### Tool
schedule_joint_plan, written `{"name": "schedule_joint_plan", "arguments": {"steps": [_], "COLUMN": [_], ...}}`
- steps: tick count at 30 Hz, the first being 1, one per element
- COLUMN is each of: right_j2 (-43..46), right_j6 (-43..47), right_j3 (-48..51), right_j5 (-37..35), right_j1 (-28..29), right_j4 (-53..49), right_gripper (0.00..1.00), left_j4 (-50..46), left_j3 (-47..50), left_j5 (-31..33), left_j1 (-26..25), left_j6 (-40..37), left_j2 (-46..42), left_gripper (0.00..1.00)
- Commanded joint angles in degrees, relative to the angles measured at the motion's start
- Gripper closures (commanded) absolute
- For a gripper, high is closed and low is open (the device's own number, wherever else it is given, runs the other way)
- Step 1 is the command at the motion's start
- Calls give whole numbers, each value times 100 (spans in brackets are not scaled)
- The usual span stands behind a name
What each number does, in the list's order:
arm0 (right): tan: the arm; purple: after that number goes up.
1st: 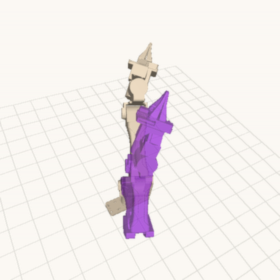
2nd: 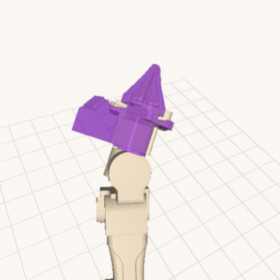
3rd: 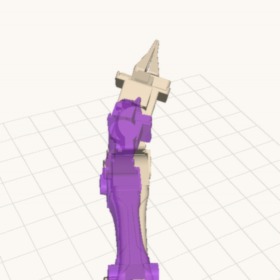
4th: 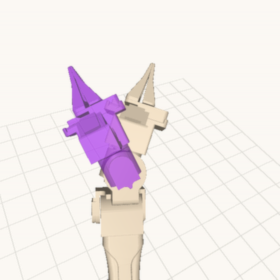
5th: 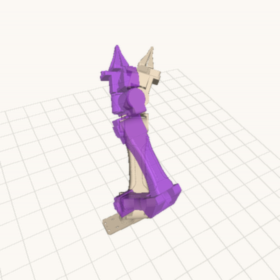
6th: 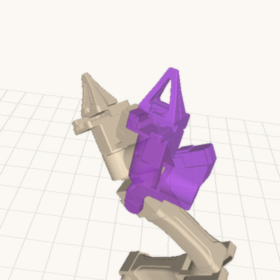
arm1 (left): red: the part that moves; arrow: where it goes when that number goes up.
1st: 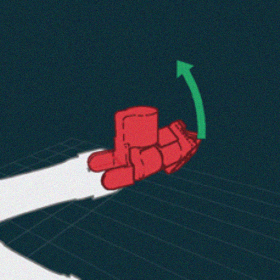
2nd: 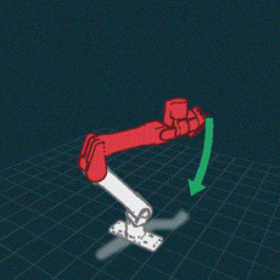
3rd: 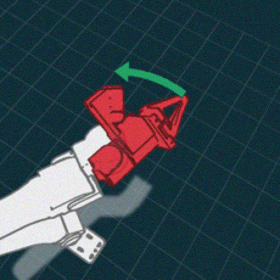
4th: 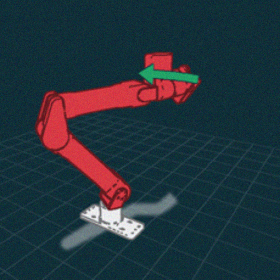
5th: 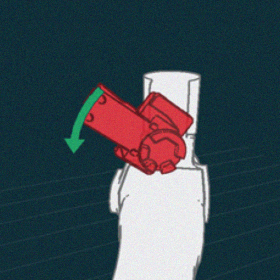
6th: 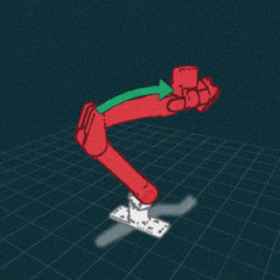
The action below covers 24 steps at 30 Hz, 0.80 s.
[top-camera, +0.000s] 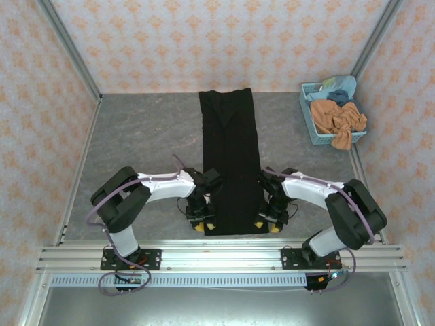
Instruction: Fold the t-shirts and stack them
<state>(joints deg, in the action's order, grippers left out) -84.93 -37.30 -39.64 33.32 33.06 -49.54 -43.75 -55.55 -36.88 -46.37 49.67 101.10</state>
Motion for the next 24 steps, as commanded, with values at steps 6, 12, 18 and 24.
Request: {"name": "schedule_joint_plan", "arguments": {"steps": [6,12,18,24], "right_j2": [-326,34,405,634], "right_j6": [-278,-229,12,21], "right_j3": [-140,-115,-402,-1194], "right_j5": [96,108,209,-247], "right_j1": [172,218,227,211], "right_j4": [556,150,-536,-1270], "right_gripper": [83,100,100,100], "left_j4": [827,636,508,100], "left_j3": [-239,324,717,213], "left_j5": [92,129,249,702], "left_j1": [-161,-161,-154,-34], "left_j6": [-21,-71,44,211], "left_j2": [571,46,-751,-1208], "left_gripper": [89,100,100,100]}}
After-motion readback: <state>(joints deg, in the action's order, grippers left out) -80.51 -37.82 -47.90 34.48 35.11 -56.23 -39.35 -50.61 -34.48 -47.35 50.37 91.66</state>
